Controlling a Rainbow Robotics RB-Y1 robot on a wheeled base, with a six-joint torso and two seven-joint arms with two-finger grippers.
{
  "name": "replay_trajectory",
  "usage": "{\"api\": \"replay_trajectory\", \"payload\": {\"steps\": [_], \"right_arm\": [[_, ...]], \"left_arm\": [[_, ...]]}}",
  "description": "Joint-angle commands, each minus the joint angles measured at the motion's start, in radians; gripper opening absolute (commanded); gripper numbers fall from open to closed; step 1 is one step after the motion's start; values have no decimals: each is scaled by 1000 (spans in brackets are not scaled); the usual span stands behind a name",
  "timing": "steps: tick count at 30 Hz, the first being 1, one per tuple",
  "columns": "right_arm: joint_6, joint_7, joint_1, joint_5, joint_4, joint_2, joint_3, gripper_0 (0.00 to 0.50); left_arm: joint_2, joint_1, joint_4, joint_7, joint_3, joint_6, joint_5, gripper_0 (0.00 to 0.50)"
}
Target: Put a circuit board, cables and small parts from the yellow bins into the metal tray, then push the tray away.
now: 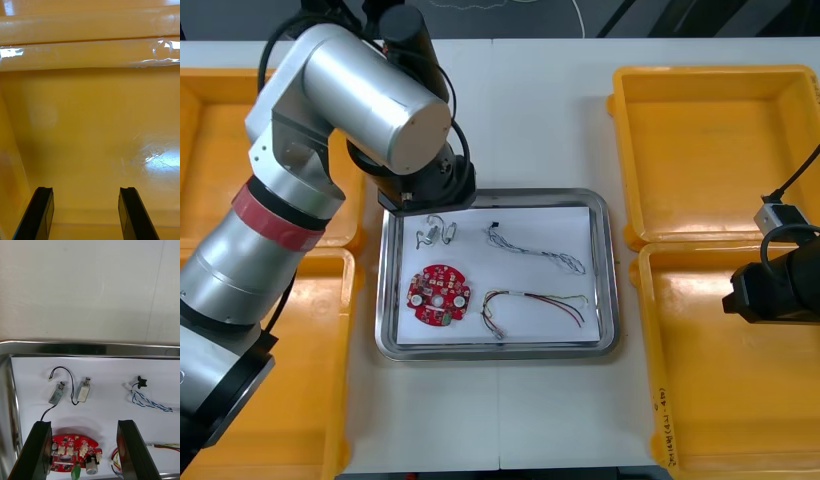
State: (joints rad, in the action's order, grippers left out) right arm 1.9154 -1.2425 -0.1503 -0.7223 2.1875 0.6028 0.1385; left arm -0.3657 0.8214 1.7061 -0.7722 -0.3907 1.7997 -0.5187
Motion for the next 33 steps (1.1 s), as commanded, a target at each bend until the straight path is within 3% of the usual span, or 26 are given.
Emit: {"api": "replay_trajectory", "payload": {"steps": [1, 6, 14, 33], "right_arm": [[4, -14, 11, -11, 8, 3, 29, 500], [4, -14, 12, -12, 8, 3, 27, 500], [4, -14, 11, -20, 9, 3, 27, 500], [4, -34, 5, -57, 11, 3, 4, 500]], "left_arm": [[-27, -2, 102, 4, 81, 61, 8, 500], [-48, -2, 181, -1, 125, 120, 19, 500], [-87, -2, 214, -16, 173, 120, 3, 500], [-351, -15, 178, -85, 274, 120, -239, 500]]}}
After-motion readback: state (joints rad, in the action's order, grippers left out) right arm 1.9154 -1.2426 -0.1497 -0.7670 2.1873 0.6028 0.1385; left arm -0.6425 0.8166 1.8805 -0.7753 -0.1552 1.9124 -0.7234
